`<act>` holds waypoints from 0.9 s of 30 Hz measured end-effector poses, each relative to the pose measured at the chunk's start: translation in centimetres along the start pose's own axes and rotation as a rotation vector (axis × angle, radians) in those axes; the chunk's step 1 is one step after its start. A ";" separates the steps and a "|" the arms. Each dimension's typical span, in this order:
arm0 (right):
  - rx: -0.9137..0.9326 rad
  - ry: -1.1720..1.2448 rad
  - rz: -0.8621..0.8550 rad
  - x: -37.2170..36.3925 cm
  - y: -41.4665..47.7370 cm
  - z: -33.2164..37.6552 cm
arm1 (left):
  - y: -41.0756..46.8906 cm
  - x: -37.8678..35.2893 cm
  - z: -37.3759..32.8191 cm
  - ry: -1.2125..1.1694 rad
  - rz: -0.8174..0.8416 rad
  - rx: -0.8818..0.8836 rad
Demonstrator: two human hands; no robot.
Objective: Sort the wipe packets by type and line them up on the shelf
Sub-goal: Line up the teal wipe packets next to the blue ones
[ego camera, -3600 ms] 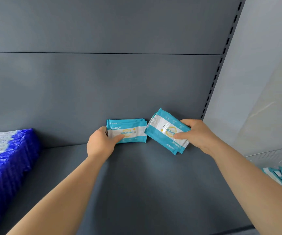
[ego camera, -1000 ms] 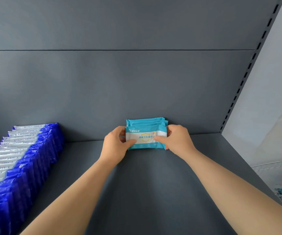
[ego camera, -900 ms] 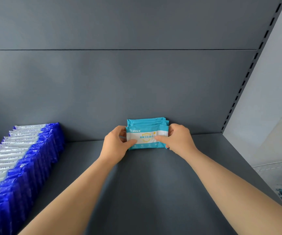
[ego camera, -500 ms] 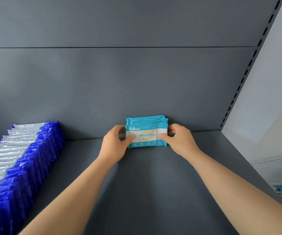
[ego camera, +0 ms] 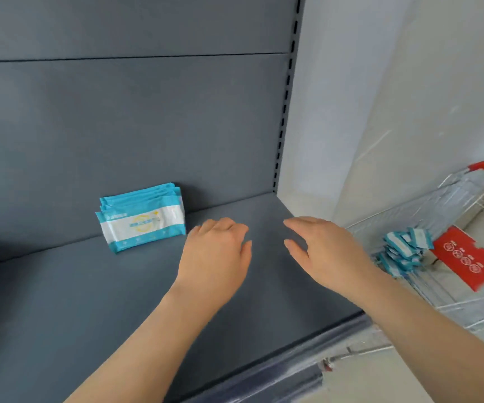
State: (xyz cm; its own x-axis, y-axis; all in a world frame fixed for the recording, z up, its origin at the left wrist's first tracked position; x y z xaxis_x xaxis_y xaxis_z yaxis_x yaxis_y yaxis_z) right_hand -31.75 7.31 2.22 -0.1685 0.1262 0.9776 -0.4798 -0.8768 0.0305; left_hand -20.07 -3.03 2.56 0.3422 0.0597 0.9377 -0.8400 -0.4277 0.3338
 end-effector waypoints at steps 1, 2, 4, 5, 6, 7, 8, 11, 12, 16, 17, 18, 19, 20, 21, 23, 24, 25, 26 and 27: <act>-0.020 -0.012 -0.006 0.3 -1.2 -2.0 | 0.5 -0.7 -2.4 -0.018 0.016 -0.026; -0.040 -0.025 -0.013 0.6 -2.4 -4.0 | 0.9 -1.3 -4.8 -0.032 0.024 -0.053; -0.080 -0.055 -0.020 1.4 -4.9 -8.5 | 1.9 -2.5 -9.8 -0.051 0.029 -0.103; -0.097 -0.063 -0.017 1.8 -6.2 -10.8 | 2.5 -3.0 -12.5 -0.061 0.034 -0.125; -0.113 -0.068 -0.016 2.3 -7.4 -13.1 | 3.2 -3.6 -15.2 -0.068 0.040 -0.141; -0.135 -0.074 -0.015 2.8 -8.7 -15.6 | 3.9 -4.1 -17.9 -0.071 0.047 -0.150; -0.158 -0.086 -0.015 3.4 -9.9 -18.1 | 4.8 -4.8 -20.6 -0.071 0.052 -0.157; -0.231 -0.115 0.003 4.4 -12.9 -25.5 | 7.2 -7.5 -28.2 -0.074 0.106 -0.173; -0.251 -0.118 0.011 4.6 -13.6 -28.1 | 8.2 -8.6 -30.6 -0.087 0.122 -0.181; -0.325 -0.090 0.039 4.3 -15.5 -37.7 | 11.4 -13.0 -38.5 -0.119 0.212 -0.199; -0.342 -0.086 0.053 4.1 -15.5 -39.9 | 12.3 -14.3 -40.0 -0.119 0.226 -0.211; -0.362 -0.091 0.069 3.8 -15.4 -42.1 | 13.3 -15.6 -41.3 -0.120 0.236 -0.223; -0.385 -0.099 0.086 3.4 -15.2 -44.2 | 14.3 -17.1 -42.3 -0.122 0.252 -0.228; -0.405 -0.105 0.096 3.1 -14.8 -46.3 | 15.6 -18.6 -43.3 -0.123 0.268 -0.228; -0.422 -0.104 0.105 2.7 -14.2 -48.5 | 16.9 -20.2 -44.1 -0.123 0.286 -0.225; -0.453 -0.070 0.120 1.8 -12.7 -52.5 | 19.8 -23.6 -45.6 -0.114 0.338 -0.210; -0.467 -0.052 0.131 1.3 -11.7 -54.6 | 21.4 -25.3 -46.2 -0.102 0.364 -0.202; -0.478 -0.039 0.139 0.7 -10.5 -56.7 | 23.1 -27.0 -46.8 -0.089 0.389 -0.195; -0.490 -0.026 0.150 0.0 -9.2 -58.7 | 24.8 -28.8 -47.3 -0.081 0.418 -0.193; -0.499 -0.013 0.161 -0.7 -7.7 -60.8 | 26.6 -30.7 -47.8 -0.079 0.451 -0.189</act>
State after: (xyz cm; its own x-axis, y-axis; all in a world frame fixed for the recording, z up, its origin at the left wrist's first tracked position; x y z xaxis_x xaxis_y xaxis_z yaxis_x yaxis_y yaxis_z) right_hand -80.29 42.14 -11.38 -0.2646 -0.0002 0.9644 -0.8009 -0.5569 -0.2198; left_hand -73.05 26.83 -12.73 -0.0482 -0.1653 0.9851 -0.9710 -0.2235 -0.0850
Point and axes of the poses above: each hand's wrist, its own y-axis towards the middle knuckle, its own x-axis out of the back of the hand, z = x × y, the point moved 7 cm from there along y, towards the middle knuckle, and after that the axes turned 8 degrees about z, right-handed, at the moved point
